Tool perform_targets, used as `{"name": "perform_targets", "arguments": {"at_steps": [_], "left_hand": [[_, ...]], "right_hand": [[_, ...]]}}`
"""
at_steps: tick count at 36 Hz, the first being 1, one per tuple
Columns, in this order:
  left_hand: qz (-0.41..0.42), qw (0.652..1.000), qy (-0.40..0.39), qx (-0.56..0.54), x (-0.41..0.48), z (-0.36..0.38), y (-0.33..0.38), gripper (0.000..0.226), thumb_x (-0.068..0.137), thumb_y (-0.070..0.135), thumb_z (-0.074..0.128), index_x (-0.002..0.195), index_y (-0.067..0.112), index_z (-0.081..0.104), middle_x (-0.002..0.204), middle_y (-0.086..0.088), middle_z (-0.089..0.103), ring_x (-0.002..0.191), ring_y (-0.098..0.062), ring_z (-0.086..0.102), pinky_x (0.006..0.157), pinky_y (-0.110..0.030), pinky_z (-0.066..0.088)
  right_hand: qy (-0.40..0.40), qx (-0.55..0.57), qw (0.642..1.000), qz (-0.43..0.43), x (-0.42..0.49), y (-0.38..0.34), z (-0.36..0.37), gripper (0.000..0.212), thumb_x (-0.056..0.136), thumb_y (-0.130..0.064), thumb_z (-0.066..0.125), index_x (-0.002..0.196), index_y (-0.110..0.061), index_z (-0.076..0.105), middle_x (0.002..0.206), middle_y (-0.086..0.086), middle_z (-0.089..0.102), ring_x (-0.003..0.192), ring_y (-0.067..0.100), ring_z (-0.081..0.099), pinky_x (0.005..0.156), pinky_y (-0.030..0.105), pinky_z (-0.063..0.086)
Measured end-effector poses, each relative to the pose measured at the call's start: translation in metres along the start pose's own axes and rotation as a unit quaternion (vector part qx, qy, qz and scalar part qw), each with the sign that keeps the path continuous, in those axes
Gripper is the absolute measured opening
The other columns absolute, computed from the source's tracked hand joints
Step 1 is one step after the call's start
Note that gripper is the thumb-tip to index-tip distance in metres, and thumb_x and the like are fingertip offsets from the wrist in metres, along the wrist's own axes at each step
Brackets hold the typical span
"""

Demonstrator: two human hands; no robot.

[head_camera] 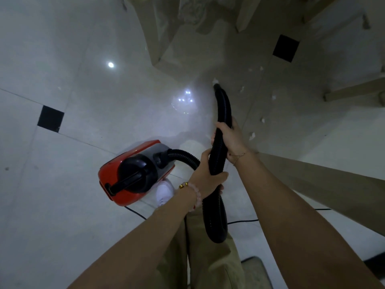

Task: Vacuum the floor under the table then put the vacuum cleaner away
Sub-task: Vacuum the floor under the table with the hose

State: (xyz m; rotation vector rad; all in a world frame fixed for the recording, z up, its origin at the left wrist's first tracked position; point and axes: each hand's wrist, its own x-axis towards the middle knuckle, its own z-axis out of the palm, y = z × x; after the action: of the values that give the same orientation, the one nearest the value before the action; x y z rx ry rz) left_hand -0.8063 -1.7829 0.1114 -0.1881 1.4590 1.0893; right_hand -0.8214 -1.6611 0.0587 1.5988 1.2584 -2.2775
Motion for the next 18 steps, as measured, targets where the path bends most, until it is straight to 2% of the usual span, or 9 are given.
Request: {"name": "perform_targets", "arguments": {"at_steps": [4, 8, 13, 18], "left_hand": [[-0.005, 1.0, -0.005, 0.009, -0.002, 0.001, -0.006, 0.06, 0.09, 0.008, 0.056, 0.136, 0.029, 0.024, 0.076, -0.008, 0.055, 0.054, -0.015, 0.055, 0.053, -0.024, 0.053], [-0.006, 0.999, -0.011, 0.031, -0.002, 0.0, -0.008, 0.061, 0.089, 0.009, 0.057, 0.137, 0.027, 0.024, 0.082, -0.007, 0.055, 0.057, -0.015, 0.057, 0.055, -0.024, 0.054], [-0.002, 0.998, -0.028, 0.054, -0.002, 0.005, -0.002, 0.062, 0.09, 0.008, 0.055, 0.138, 0.028, 0.022, 0.079, -0.006, 0.055, 0.056, -0.014, 0.055, 0.05, -0.019, 0.051], [0.011, 0.997, -0.026, 0.071, 0.001, 0.011, 0.002, 0.061, 0.09, 0.006, 0.055, 0.138, 0.024, 0.024, 0.08, -0.004, 0.053, 0.056, -0.013, 0.053, 0.049, -0.016, 0.05]], "right_hand": [[0.013, -0.005, 1.0, -0.004, -0.005, 0.007, -0.003, 0.025, 0.094, -0.008, 0.049, 0.117, -0.016, 0.048, 0.07, 0.008, 0.046, 0.049, 0.014, 0.045, 0.042, 0.024, 0.046], [0.042, -0.002, 0.999, 0.009, -0.007, 0.012, -0.006, 0.031, 0.093, -0.007, 0.049, 0.123, -0.013, 0.048, 0.069, 0.007, 0.046, 0.048, 0.013, 0.045, 0.042, 0.022, 0.046], [0.035, 0.026, 0.999, 0.009, -0.009, 0.008, -0.015, 0.022, 0.094, -0.007, 0.049, 0.113, -0.016, 0.049, 0.068, 0.008, 0.045, 0.051, 0.014, 0.044, 0.043, 0.023, 0.046], [0.054, 0.039, 0.998, -0.011, -0.009, 0.002, -0.021, 0.025, 0.093, -0.005, 0.048, 0.117, -0.012, 0.049, 0.069, 0.007, 0.044, 0.049, 0.013, 0.044, 0.043, 0.022, 0.046]]}}
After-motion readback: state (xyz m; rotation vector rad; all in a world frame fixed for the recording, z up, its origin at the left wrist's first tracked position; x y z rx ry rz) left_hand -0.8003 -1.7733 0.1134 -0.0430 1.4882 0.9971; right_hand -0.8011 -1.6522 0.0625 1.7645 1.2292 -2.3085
